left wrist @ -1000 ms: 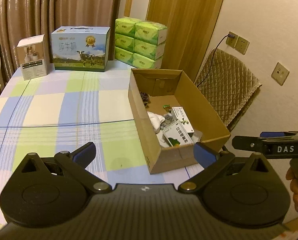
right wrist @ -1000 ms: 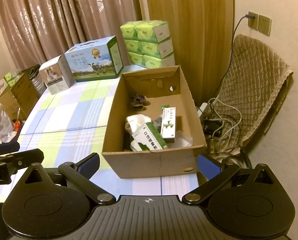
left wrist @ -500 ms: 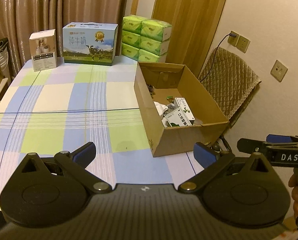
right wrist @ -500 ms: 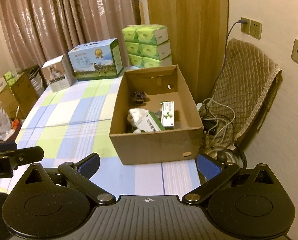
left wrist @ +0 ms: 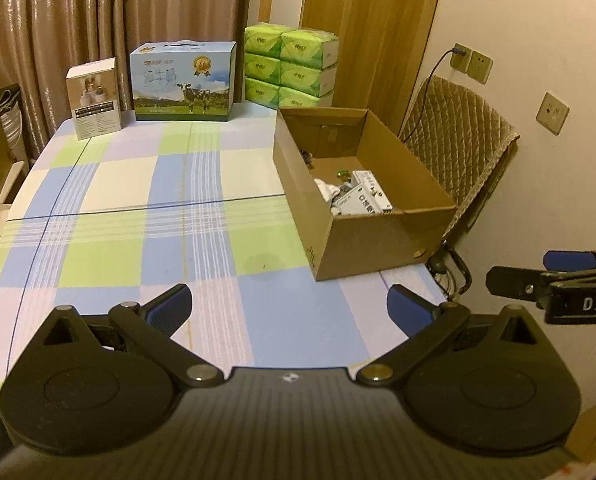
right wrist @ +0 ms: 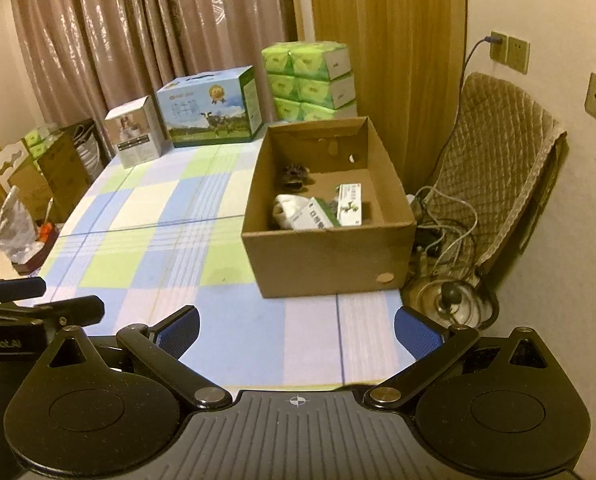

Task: Organize objects

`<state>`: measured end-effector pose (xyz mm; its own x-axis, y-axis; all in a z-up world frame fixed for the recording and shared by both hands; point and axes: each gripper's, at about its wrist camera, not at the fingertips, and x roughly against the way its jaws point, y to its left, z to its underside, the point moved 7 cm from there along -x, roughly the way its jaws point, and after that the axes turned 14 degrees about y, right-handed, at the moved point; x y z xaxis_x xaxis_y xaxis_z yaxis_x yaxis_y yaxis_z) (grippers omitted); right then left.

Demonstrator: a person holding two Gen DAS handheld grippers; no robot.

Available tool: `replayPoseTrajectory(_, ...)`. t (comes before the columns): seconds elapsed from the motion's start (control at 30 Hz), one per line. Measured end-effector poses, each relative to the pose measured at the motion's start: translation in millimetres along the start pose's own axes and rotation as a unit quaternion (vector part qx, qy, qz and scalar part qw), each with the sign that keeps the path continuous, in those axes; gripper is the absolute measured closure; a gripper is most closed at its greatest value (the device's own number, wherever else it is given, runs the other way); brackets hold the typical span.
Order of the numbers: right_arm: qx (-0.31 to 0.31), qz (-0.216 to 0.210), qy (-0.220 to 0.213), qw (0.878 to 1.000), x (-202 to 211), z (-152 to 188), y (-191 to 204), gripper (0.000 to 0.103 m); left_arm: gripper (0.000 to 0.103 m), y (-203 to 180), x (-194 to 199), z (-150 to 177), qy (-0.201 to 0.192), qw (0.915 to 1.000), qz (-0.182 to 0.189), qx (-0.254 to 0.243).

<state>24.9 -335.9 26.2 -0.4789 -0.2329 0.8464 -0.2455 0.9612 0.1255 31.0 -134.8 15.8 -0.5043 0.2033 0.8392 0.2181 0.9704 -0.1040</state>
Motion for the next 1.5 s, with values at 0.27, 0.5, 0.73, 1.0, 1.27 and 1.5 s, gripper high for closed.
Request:
replayPoseTrajectory(0.27, -0.003, 0.001, 0.005, 1.0, -3, 9, 2, 0.002, 0.001, -4, -1, 17, 0.008, 1.0, -0.005, -0.001)
replayPoseTrajectory(0.5, -0.003, 0.002, 0.005, 1.0, -5, 8, 4, 0.002, 0.001, 0, -1, 17, 0.006, 0.9999, -0.005, 0.01)
replayPoseTrajectory(0.73, -0.002, 0.001, 0.004, 1.0, -7, 7, 4, 0.002, 0.001, 2, 0, 17, 0.006, 0.9999, -0.003, 0.014)
replayPoseTrajectory(1.0, -0.003, 0.0, 0.005, 1.0, -10, 7, 4, 0.002, 0.001, 1, -2, 17, 0.008, 0.9999, 0.0, 0.014)
replayPoseTrajectory(1.27, -0.004, 0.0, 0.005, 1.0, -10, 6, 6, 0.002, 0.001, 1, -2, 16, 0.008, 0.9998, 0.002, 0.016)
replayPoseTrajectory(1.5, -0.004, 0.0, 0.005, 1.0, -10, 5, 7, 0.002, 0.001, 2, -3, 15, 0.008, 0.9998, 0.005, 0.016)
